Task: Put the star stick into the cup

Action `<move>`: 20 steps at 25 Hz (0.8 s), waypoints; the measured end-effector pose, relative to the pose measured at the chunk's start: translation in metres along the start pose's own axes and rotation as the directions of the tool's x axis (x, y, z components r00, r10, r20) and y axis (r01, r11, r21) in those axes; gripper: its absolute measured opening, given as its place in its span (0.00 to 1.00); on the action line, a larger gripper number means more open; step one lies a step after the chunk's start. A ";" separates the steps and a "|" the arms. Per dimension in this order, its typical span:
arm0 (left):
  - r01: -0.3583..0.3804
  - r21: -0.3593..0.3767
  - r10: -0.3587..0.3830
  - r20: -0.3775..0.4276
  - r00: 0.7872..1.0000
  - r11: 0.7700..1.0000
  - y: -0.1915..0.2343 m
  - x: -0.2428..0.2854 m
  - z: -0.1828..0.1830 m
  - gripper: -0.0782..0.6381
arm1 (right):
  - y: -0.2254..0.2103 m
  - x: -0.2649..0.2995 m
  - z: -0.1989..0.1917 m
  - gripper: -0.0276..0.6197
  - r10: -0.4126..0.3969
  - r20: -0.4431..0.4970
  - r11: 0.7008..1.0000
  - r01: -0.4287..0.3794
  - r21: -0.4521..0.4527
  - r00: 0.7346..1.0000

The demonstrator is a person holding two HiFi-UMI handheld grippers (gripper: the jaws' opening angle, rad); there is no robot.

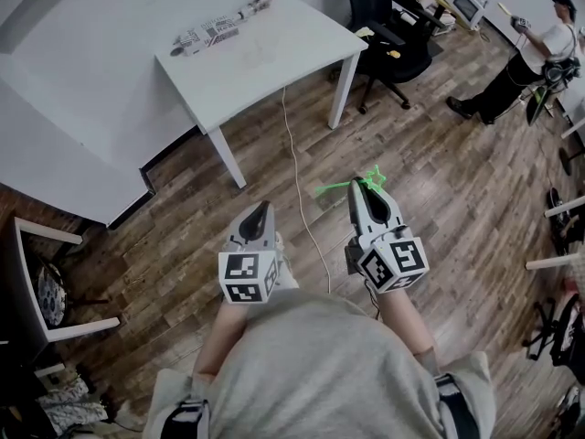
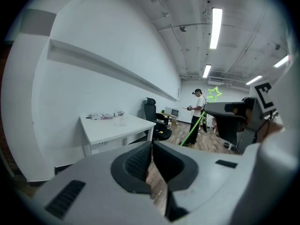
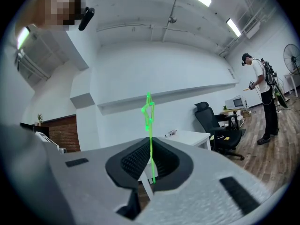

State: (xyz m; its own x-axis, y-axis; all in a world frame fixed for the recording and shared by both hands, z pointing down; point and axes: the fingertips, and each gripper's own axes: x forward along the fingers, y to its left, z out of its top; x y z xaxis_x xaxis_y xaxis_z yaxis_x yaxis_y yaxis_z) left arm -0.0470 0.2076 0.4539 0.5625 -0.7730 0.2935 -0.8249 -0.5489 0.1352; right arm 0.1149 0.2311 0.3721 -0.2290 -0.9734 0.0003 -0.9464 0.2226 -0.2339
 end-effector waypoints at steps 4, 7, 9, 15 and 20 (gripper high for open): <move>-0.004 0.003 0.004 0.001 1.000 1.000 0.022 0.026 0.009 0.13 | -0.009 0.035 -0.001 0.06 -0.003 0.000 1.000 0.003 0.003 1.000; -0.016 0.000 0.016 0.008 1.000 1.000 0.044 0.048 0.021 0.13 | -0.012 0.069 0.001 0.06 0.006 -0.003 1.000 -0.006 0.001 1.000; -0.021 -0.004 0.021 0.011 1.000 1.000 0.059 0.063 0.030 0.13 | -0.014 0.092 0.003 0.06 0.010 -0.003 1.000 -0.010 -0.001 1.000; -0.016 -0.007 0.016 0.010 1.000 1.000 0.098 0.105 0.054 0.13 | -0.016 0.155 0.013 0.06 0.012 -0.001 1.000 -0.012 -0.007 1.000; 0.000 -0.005 0.000 0.002 1.000 1.000 0.131 0.140 0.073 0.13 | -0.022 0.204 0.015 0.06 -0.008 -0.005 1.000 0.007 -0.006 1.000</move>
State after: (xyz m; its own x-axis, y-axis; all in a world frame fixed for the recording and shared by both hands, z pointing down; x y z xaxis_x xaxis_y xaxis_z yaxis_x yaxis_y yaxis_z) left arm -0.0715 0.0042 0.4438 0.5627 -0.7735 0.2917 -0.8251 -0.5474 0.1399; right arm 0.0919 0.0268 0.3627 -0.2230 -0.9748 0.0067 -0.9494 0.2156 -0.2281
